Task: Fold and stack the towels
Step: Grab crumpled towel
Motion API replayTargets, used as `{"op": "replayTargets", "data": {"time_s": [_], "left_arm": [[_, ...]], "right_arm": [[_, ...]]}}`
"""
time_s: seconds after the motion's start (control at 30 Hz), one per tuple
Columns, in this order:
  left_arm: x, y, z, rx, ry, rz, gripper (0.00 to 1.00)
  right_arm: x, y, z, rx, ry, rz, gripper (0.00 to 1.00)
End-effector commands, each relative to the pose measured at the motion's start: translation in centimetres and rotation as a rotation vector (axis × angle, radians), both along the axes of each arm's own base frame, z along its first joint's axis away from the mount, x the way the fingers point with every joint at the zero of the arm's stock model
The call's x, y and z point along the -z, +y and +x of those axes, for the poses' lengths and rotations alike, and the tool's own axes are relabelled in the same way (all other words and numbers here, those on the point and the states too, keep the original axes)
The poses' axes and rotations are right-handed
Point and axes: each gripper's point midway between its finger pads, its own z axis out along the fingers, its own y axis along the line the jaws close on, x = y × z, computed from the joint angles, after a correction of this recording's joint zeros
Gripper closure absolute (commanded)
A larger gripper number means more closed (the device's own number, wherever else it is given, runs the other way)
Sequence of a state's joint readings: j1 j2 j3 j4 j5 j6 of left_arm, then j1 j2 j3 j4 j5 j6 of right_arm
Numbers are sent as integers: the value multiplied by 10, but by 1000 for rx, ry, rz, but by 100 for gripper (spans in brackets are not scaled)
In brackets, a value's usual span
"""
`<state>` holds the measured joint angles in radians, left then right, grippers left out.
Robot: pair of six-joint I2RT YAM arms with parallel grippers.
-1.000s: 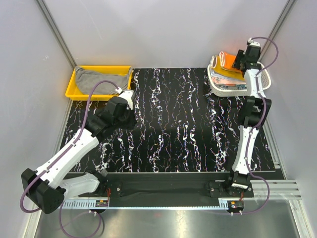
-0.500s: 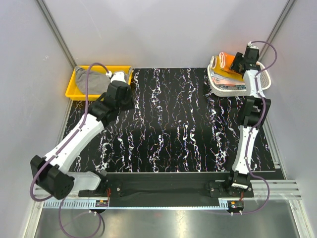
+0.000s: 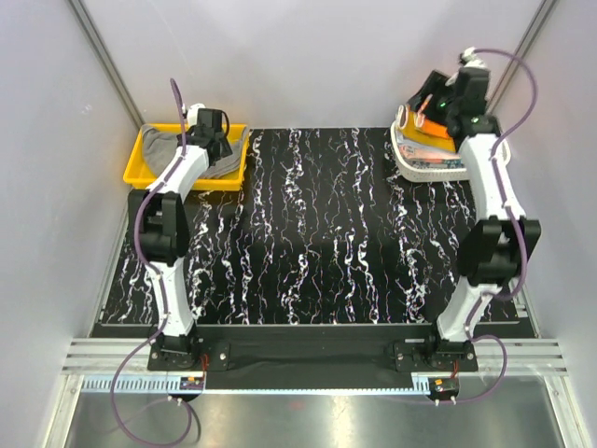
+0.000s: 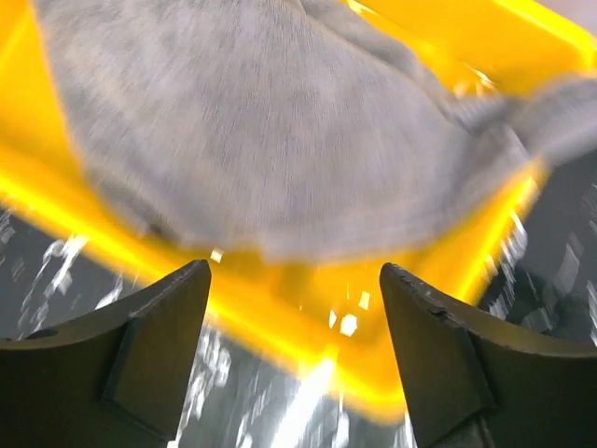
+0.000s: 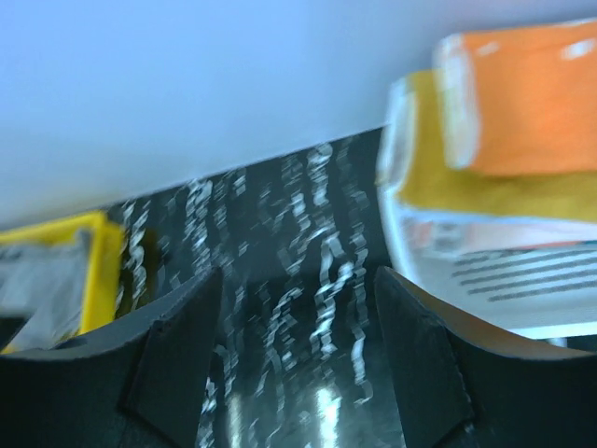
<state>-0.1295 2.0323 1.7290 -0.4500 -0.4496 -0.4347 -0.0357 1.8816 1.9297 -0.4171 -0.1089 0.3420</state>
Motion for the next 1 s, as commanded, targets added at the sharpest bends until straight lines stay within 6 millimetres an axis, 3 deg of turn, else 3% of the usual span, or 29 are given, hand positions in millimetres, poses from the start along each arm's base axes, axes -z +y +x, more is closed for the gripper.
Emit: {"op": "replayTargets", "data": {"time_s": [0.0,0.03,0.07,0.1,0.17,0.2,0.33,0.7,0.8,0.9,0.93,0.97], "left_arm": [[4,27,38,-37,-6,-5,20],[9,33,44,-51,4,-10,17],[1,33,55,-43,-19,-24,16],[27,41,58,-47,34,-33,15],[32,40,67,-30,37,-73,16],[45,43,65,-44,64,-86,16],[55,39,65,-38,74,-139,21],[100,16,52,-35,182,-281,41],[99,17,51,-43,182,-279,46],[90,18,52,-43,166,-277,69],[86,20,52,-49,157,-268,85],[78,20,55,-46,126,-266,90]], "right_arm": [[14,70,-16,-141,-4,39,27],[26,77,-20,-165,11,32,27],[31,82,-22,-167,19,32,28],[32,91,-27,-198,20,47,28],[47,98,-32,-215,43,46,29],[50,98,-34,-211,48,38,29],[65,103,-41,-224,79,49,30],[63,110,-47,-256,75,65,32],[63,112,-47,-265,75,72,32],[64,114,-48,-271,75,77,33],[63,114,-47,-272,73,79,33],[63,116,-48,-277,73,82,33]]}}
